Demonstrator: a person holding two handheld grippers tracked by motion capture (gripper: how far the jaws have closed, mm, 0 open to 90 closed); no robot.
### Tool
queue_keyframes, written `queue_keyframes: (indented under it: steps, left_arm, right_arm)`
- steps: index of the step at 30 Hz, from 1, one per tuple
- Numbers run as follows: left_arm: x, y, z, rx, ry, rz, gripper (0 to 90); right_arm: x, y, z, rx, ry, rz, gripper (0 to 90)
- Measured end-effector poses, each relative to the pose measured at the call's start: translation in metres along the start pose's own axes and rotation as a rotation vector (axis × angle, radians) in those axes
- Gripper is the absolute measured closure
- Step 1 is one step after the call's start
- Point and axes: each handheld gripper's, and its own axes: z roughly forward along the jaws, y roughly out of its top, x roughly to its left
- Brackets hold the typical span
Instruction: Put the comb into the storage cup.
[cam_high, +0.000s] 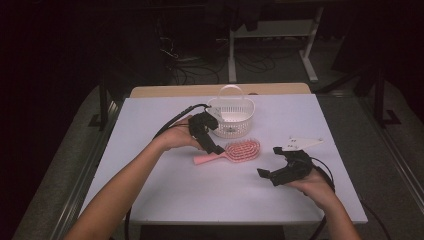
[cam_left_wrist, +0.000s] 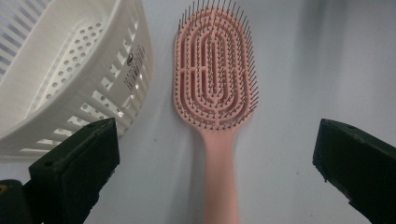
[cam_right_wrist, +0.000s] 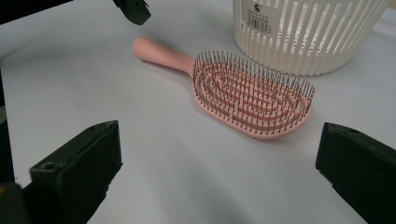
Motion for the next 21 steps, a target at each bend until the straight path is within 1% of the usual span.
queue_keyframes:
  steps: [5, 7, 9, 18, 21]
  left_arm:
    - [0.0, 0.0, 0.006, 0.024, -0.002, 0.009, 0.6]
    - [0.0, -0.001, 0.008, 0.028, -0.006, 0.004, 0.6]
    - [0.0, -0.001, 0.009, 0.031, -0.005, 0.004, 3.7]
    - [0.003, -0.003, 0.014, 0.058, 0.015, 0.0, 7.9]
    - [0.003, -0.004, 0.016, 0.076, 0.011, 0.006, 11.1]
  right_arm:
    - [0.0, 0.0, 0.0, -0.001, 0.0, -0.001, 0.0]
    - [0.0, 0.0, 0.0, 0.001, 0.001, 0.0, 0.0]
    - [0.0, 0.0, 0.0, 0.001, 0.0, 0.0, 0.0]
    - [0.0, 0.0, 0.0, 0.0, 0.001, 0.0, 0.0]
    - [0.0, 0.0, 0.0, 0.0, 0.001, -0.001, 0.0]
